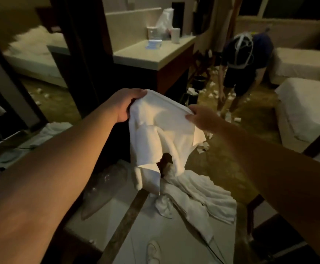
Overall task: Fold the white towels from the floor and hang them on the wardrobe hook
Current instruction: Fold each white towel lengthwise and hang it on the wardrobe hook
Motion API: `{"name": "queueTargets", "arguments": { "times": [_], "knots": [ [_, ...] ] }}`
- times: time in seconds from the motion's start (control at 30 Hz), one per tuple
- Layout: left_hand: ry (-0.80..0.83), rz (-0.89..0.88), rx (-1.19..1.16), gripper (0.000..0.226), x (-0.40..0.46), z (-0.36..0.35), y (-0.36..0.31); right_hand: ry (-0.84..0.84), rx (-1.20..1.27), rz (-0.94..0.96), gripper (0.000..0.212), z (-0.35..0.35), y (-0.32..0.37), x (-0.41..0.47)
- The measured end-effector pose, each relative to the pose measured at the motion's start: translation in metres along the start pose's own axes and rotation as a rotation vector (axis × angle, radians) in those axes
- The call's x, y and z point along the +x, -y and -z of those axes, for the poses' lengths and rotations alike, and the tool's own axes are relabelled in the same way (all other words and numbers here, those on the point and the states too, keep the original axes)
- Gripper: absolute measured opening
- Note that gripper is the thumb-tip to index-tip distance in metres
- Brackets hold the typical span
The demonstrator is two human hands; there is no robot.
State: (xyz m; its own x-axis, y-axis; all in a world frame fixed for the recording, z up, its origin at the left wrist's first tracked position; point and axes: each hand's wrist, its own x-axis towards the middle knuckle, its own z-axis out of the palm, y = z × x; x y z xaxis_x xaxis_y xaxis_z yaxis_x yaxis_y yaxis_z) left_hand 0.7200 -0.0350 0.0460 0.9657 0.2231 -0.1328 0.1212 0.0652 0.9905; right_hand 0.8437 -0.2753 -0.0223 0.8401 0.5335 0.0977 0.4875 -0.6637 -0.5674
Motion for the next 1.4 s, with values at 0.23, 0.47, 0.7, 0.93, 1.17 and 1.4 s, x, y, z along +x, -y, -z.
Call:
{"name": "queueTargets", "arguments": {
  "times": [0.23,0.47,0.7,0.93,1.17,1.4],
  "knots": [
    [-0.229,-0.052,-0.013,0.028,-0.122,0.045,-0.015,0.045,-0.011,0.04,0.035,-0.003,0.069,-0.049],
    [-0.407,-0.116,-0.053,0.009,-0.24,0.107,-0.026,0.097,0.091,0.151,0.017,-0.017,0.155,-0.109],
    [-0.548,-0.06,-0.109,0.012,-0.365,0.163,0.002,0.233,0.175,0.265,0.024,-0.051,0.274,-0.2],
    [-0.589,0.043,-0.029,0.015,-0.503,0.204,0.049,0.337,0.286,0.305,0.051,-0.107,0.378,-0.307],
    [-0.637,0.034,0.203,0.008,-0.601,0.212,0.064,0.42,0.676,0.252,0.035,-0.13,0.459,-0.388],
    [-0.681,-0.065,0.362,0.022,-0.666,0.197,0.069,0.409,1.098,0.015,0.043,-0.141,0.538,-0.442]
  ]
}}
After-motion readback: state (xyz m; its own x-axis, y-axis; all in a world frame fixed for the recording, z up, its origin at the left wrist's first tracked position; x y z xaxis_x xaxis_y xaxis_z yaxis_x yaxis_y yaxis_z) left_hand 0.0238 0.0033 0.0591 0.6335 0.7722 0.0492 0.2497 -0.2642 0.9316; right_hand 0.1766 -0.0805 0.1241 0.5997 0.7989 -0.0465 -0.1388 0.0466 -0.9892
